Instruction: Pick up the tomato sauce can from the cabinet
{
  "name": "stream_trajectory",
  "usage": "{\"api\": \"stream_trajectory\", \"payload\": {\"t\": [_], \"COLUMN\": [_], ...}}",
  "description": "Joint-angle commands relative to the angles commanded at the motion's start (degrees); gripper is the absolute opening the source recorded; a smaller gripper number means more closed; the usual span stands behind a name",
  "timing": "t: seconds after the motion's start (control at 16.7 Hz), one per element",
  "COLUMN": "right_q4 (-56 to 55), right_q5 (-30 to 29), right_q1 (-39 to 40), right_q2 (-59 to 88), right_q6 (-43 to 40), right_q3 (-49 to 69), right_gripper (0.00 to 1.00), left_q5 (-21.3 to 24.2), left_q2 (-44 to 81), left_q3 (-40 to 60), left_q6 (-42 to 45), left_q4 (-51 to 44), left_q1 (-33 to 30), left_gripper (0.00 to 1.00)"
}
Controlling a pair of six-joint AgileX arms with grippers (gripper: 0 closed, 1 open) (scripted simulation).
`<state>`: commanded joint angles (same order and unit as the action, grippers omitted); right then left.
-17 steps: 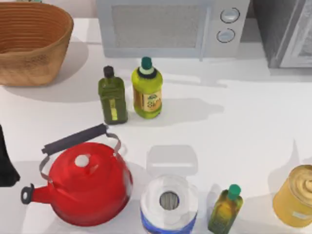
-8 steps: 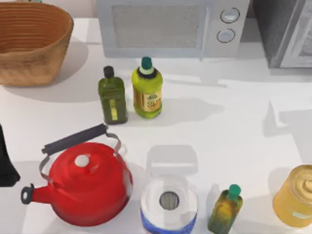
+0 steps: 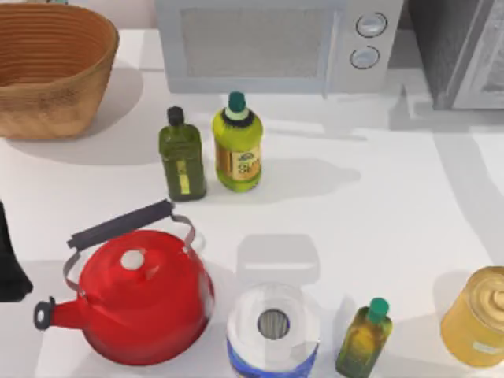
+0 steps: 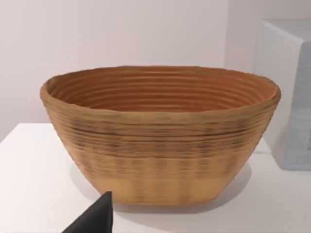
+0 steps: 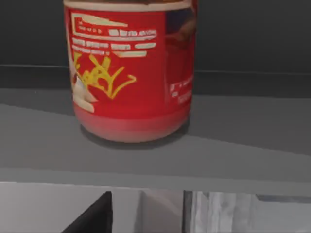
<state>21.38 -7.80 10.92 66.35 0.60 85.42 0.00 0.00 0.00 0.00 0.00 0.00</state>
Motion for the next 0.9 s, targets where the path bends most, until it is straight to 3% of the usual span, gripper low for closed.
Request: {"api": "stream_trajectory", "payload": {"t": [0.3,0.9], "right_q4": [2.3,2.2], "right_q5": [-3.1,-5.8], "right_q1": [-0.3,1.9], "right_q2": [9.0,11.5], "right_q6": [0.3,0.4], "right_q3": [13.3,15.8], "right_gripper": [1.0,1.0], "left_q5": [0.0,0.0], "left_q2": [0.0,0.0], "left_q3": [0.0,0.0], "left_q6": [0.0,0.0], "left_q4": [0.0,0.0], "left_q1": [0.0,0.0], "left_gripper": [1.0,1.0]}}
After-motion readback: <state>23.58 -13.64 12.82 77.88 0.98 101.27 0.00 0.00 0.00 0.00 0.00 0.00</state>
